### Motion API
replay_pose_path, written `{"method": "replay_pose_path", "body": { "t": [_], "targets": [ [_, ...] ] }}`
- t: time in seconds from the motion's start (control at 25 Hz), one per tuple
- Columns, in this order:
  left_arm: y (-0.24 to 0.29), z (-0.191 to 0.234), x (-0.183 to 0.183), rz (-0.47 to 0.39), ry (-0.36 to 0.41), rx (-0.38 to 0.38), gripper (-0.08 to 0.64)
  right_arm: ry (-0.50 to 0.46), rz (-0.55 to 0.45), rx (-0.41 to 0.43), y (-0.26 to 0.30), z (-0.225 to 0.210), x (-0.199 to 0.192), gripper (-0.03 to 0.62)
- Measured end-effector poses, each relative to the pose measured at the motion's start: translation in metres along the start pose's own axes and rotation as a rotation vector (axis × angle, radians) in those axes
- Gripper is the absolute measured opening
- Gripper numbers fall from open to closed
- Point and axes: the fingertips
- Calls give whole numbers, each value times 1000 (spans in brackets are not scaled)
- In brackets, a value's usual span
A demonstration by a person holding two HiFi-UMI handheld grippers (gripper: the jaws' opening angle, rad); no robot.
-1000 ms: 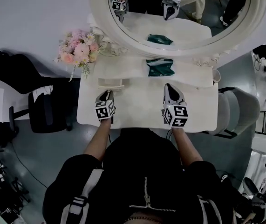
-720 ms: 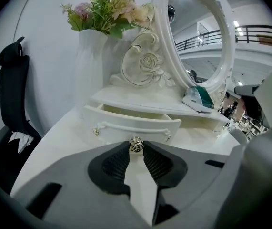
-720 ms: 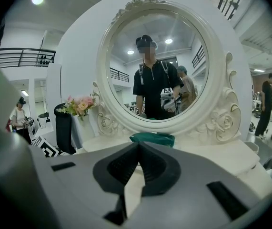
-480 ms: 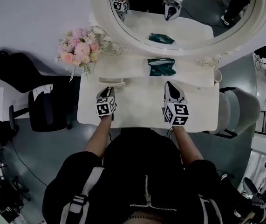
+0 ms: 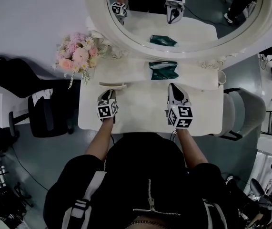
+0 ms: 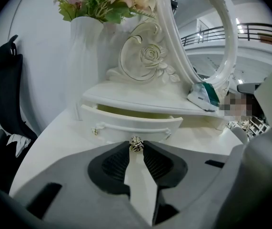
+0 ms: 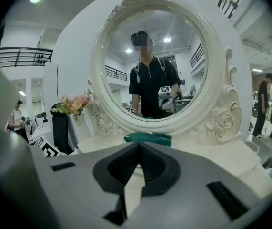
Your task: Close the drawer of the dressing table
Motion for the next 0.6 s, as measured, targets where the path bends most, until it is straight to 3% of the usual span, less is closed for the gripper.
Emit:
{"method": "replay_pose_path", "body": {
  "t": [0.6],
  "targets": [
    [20,1,17,2,7,-6,95,13,13,-16,11,-10,-2,2]
  ]
}}
Point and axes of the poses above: the fingertips, and each gripper's own axes: y forward along the fingers, z to its left, x out of its top, and after that the axes turned 8 degrees about -y, right-handed
